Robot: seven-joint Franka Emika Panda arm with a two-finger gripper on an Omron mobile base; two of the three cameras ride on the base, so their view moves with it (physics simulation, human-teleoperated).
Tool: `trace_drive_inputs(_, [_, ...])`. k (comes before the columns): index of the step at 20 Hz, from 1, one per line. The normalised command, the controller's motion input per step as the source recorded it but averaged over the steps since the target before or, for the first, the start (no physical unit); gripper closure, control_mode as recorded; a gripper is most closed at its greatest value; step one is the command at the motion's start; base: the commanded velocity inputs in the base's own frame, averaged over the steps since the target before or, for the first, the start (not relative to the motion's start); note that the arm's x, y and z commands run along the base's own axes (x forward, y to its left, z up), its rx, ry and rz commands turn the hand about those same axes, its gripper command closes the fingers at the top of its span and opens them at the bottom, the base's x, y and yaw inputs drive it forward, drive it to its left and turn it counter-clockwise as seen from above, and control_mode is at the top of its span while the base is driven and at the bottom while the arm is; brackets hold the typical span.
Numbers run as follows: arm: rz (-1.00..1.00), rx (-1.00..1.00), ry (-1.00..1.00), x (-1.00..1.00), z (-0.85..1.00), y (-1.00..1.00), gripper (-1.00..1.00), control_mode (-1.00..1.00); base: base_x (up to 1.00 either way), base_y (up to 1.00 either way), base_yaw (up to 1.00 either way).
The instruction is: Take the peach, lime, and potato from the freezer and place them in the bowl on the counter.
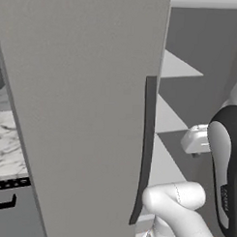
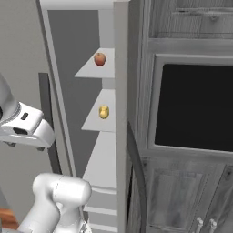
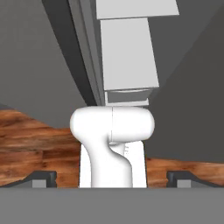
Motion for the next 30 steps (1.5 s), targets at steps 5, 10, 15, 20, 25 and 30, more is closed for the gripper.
trace_drive_inputs(5, [0.0,0.0,0.0,0.0,0.0,0.0,-1.0,1.0,0.35,-0.29,0.0])
trace_drive_inputs(10, [0.0,0.0,0.0,0.0,0.0,0.0,-1.0,1.0,0.46,-0.24,-0.01])
trace_drive_inputs(15, [0.0,0.0,0.0,0.0,0.0,0.0,-1.0,1.0,0.56,-0.28,0.0])
trace_drive_inputs(20, [0.0,0.0,0.0,0.0,0.0,0.0,-1.0,1.0,0.63,-0.17,0.0])
trace_drive_inputs(25, [0.0,0.0,0.0,0.0,0.0,0.0,-1.0,1.0,0.63,-0.16,0.0])
trace_drive_inputs(30, [0.0,0.0,0.0,0.0,0.0,0.0,-1.0,1.0,0.66,-0.22,0.0])
